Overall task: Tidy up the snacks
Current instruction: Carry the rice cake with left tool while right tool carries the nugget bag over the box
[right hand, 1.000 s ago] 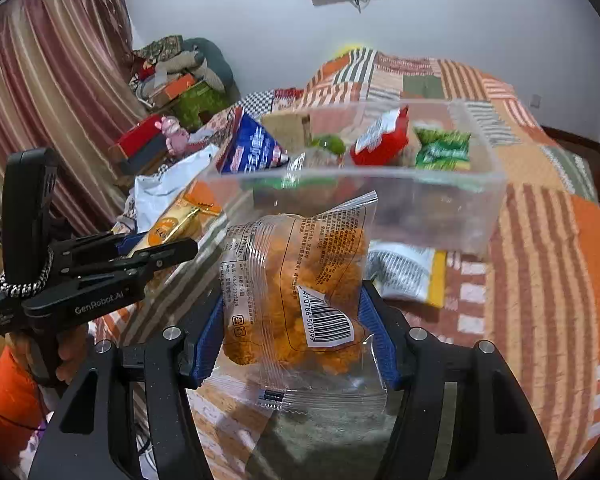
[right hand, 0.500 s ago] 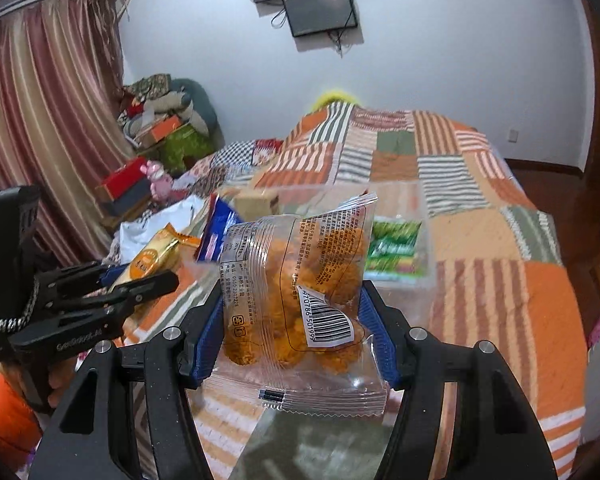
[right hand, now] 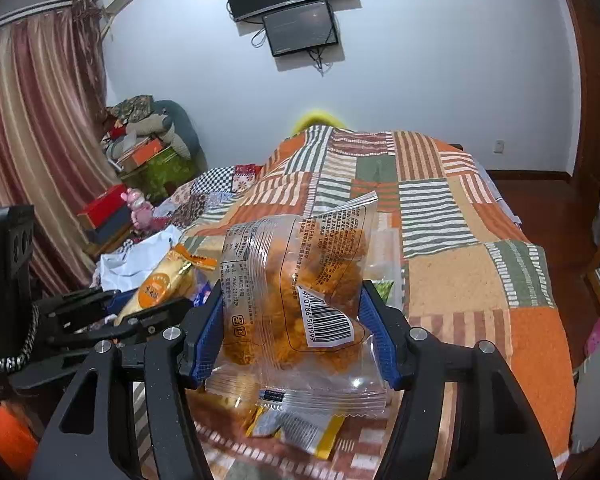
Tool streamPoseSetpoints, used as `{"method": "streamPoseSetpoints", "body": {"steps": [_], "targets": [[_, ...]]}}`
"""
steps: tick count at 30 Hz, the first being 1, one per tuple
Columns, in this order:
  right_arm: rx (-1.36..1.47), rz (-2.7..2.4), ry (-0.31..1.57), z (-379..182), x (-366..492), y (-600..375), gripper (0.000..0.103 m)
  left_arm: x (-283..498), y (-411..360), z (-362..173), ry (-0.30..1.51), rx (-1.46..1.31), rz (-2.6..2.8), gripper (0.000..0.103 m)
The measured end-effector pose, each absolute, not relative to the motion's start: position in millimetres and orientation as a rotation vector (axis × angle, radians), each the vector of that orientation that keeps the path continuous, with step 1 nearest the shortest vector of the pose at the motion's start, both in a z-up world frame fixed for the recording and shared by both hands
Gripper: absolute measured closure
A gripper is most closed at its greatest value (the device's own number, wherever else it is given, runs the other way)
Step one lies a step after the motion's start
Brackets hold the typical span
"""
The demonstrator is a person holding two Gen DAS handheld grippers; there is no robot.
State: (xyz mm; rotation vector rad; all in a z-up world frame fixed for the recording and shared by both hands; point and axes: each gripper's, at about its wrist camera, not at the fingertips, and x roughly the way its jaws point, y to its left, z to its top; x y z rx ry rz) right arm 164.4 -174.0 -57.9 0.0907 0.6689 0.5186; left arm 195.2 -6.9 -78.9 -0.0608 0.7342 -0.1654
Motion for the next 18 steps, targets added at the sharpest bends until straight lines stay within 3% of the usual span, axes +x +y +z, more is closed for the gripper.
{"method": "streamPoseSetpoints", "body": {"steps": [18], "targets": [[0.066, 0.477, 0.732, -77.4, 222.7, -163.5, 0.043, 261.8, -7.0, -103.3, 0.803, -0.085, -0.129, 0.069]]}}
